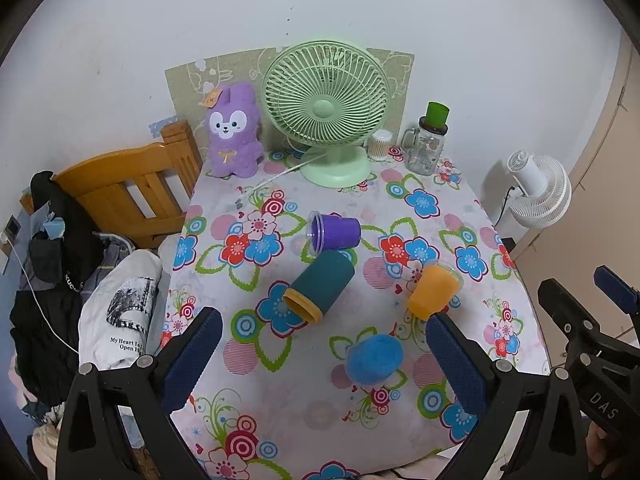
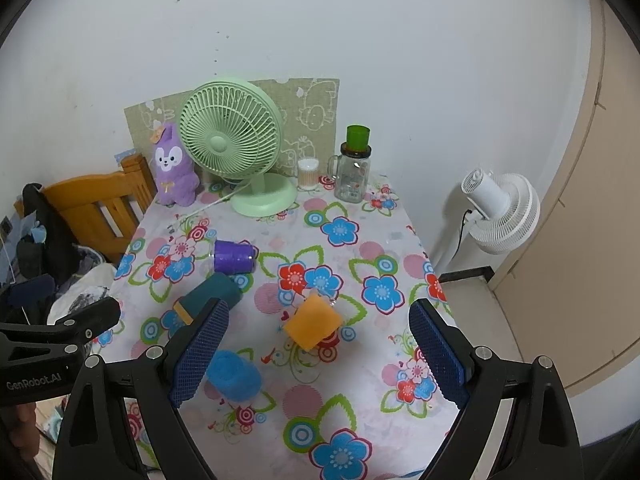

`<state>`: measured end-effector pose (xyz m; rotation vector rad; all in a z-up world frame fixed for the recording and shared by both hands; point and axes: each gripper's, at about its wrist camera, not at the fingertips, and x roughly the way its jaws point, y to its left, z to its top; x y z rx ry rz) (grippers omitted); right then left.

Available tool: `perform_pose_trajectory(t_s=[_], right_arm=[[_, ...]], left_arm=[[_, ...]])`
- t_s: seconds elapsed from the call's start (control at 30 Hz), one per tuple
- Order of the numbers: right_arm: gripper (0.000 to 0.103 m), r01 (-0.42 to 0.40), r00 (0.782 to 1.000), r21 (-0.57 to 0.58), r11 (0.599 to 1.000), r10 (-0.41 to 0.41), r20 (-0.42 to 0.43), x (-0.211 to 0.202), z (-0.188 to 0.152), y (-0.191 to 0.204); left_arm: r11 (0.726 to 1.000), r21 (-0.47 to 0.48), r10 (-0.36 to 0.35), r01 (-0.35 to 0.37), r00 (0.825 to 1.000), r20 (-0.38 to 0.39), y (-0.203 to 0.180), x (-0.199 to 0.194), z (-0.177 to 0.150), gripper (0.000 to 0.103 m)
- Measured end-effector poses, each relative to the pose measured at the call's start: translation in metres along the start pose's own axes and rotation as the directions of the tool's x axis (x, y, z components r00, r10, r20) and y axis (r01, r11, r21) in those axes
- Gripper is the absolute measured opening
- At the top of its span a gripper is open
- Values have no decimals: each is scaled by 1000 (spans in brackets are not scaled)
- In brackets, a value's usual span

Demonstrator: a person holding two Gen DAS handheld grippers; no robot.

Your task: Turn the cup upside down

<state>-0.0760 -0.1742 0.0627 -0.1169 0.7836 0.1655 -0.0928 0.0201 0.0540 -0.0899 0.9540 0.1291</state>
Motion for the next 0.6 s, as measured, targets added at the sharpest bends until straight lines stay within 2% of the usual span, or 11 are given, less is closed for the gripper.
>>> perform_pose_trajectory(t_s=[0.6], right_arm=[[94,-20,1000,-11,1000,20,-17,6,3,1]], left_arm=[[1000,3,-1,1,1000,-8,0,2,-1,103]])
